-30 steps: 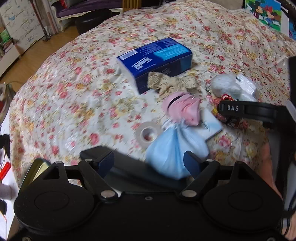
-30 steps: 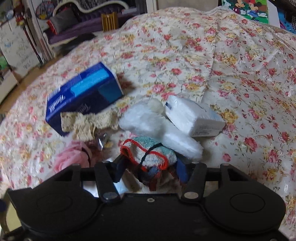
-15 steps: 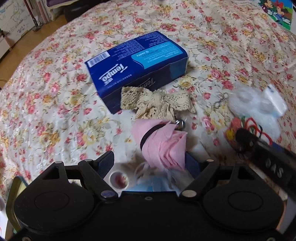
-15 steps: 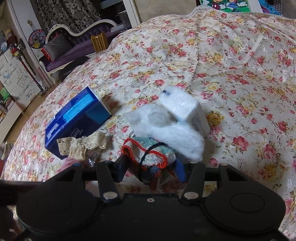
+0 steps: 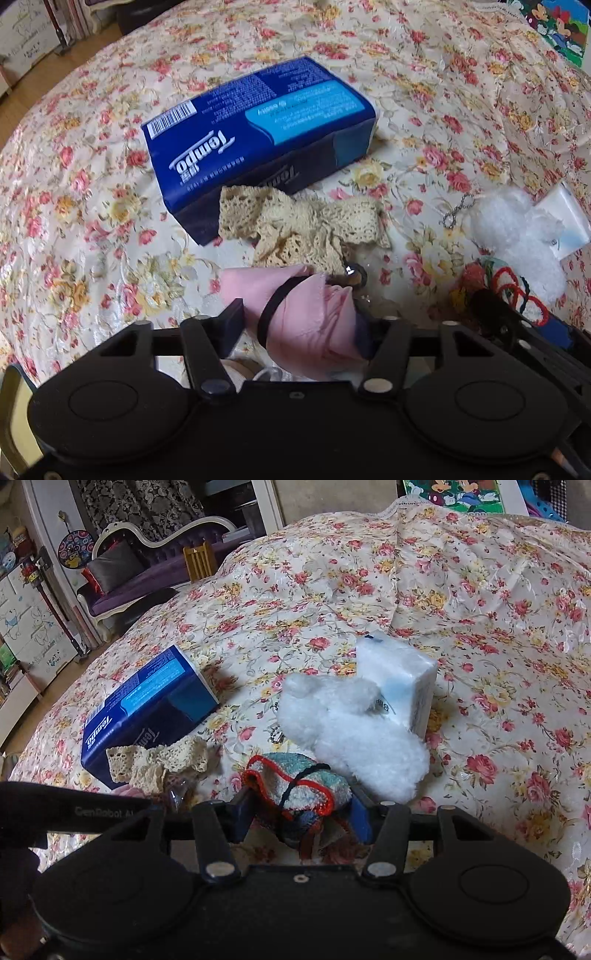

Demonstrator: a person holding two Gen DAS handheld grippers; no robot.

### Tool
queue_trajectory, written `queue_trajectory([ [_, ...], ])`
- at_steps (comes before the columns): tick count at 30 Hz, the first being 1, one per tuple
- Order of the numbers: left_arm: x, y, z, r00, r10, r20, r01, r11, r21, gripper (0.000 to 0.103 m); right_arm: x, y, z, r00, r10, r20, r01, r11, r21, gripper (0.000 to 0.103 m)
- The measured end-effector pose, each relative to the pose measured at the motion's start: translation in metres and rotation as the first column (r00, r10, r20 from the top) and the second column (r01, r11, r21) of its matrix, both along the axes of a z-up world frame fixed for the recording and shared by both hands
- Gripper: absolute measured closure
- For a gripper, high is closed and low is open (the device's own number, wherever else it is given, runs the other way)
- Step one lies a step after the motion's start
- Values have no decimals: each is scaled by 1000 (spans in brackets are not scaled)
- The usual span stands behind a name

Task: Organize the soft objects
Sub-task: 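Grasp the pink mask with the left tool while the right tool grasps the knitted pouch, then carry the pink mask and knitted pouch into the gold tray and release both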

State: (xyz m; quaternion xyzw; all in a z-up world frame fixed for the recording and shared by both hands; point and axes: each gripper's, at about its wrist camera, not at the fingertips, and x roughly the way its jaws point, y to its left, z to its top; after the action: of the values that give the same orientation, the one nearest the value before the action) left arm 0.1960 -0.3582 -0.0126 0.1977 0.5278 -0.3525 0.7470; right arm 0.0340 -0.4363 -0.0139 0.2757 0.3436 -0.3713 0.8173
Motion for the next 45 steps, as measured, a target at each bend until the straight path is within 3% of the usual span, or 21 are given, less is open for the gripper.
queue_trajectory([
  [3,-2,2,4,1000,4,24,-4,1000,-11,58,1,1,0,1000,5,-1,-5,1000,-10,51],
  [9,-3,26,33,998,43,50,-41,999,-34,59,0,3,2,1000,10,19,-9,999,-38,51],
  [20,6,157,69,975,208,77,-203,977,-71,59,1,19,12,993,78,84,-69,992,-109,51],
  [26,11,242,61,927,352,133,-349,936,-44,59,5,32,16,993,95,67,-83,982,-168,51],
  [33,24,321,23,847,516,126,-518,855,-18,59,16,60,28,990,140,17,-133,967,-219,51],
  [38,38,347,3,798,591,117,-594,805,-13,59,27,96,47,975,218,29,-208,957,-204,51],
  [45,52,370,-19,770,632,86,-633,774,-24,58,51,172,85,919,392,45,-376,906,-195,50],
])
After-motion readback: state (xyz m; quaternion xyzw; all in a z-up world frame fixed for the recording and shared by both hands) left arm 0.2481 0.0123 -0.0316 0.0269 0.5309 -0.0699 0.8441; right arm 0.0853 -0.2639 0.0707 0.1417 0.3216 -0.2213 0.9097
